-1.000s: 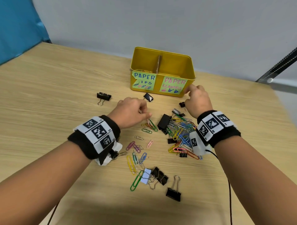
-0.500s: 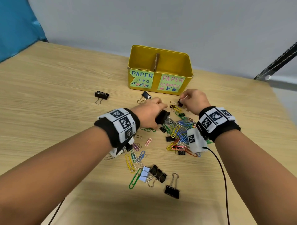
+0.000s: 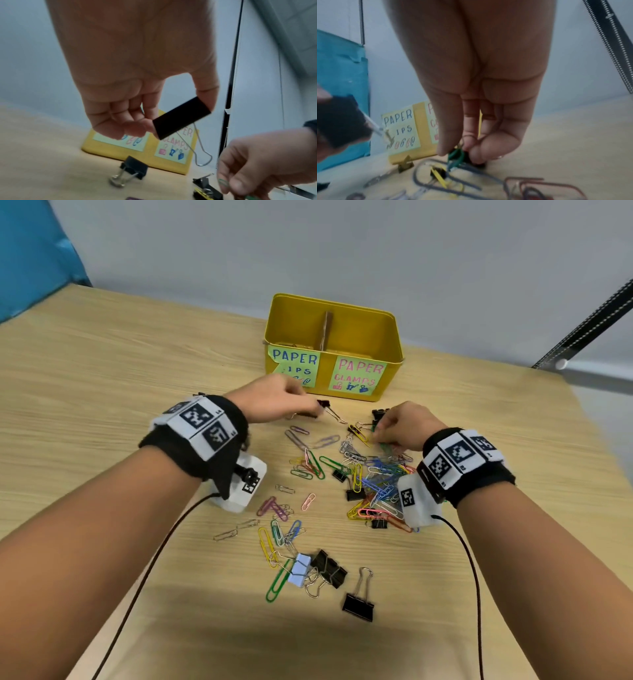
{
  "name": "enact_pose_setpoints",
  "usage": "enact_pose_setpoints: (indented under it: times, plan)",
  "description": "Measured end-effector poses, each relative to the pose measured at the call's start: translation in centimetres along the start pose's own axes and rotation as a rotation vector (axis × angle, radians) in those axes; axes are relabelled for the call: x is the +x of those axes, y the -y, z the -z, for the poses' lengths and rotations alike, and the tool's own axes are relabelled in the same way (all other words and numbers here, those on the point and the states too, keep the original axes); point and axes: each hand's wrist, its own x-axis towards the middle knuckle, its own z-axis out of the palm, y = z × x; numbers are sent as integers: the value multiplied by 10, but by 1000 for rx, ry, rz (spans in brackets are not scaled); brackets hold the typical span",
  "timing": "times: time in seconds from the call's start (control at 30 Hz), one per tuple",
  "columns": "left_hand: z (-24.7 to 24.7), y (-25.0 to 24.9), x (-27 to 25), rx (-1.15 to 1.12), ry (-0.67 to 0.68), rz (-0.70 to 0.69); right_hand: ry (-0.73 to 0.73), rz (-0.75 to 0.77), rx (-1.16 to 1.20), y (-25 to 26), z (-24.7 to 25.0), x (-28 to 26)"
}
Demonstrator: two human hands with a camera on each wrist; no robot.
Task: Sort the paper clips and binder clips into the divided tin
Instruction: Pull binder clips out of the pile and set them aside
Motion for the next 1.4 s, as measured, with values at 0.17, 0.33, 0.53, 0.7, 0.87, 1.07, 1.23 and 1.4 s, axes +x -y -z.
enact_pose_setpoints:
  times: [0.17, 0.33, 0.53, 0.7, 0.87, 1.07, 1.23, 1.4]
  plan:
    - [4, 13, 3, 27, -182, 69, -15, -1, 306, -2, 12, 0]
    - [-3, 22, 4, 222, -316, 92, -44, 6, 518, -4, 12, 3]
    - [-44, -13, -2, 368, -480, -264, -62, 13, 621, -1, 7, 7]
    - [-75, -31, 27, 327, -74, -185, -373, 5, 58, 7, 1, 14]
    - [-82, -34, 52, 419, 2, -92, -203, 84, -126, 19, -16, 9]
    - [-74, -25, 57, 311, -60, -110, -101, 104, -96, 25, -13, 4]
    - [-61, -21, 40, 105, -56, -132, 14, 224, -310, 28, -18, 2]
    - [-40, -9, 19, 4, -16, -74, 34, 255, -297, 26, -17, -2]
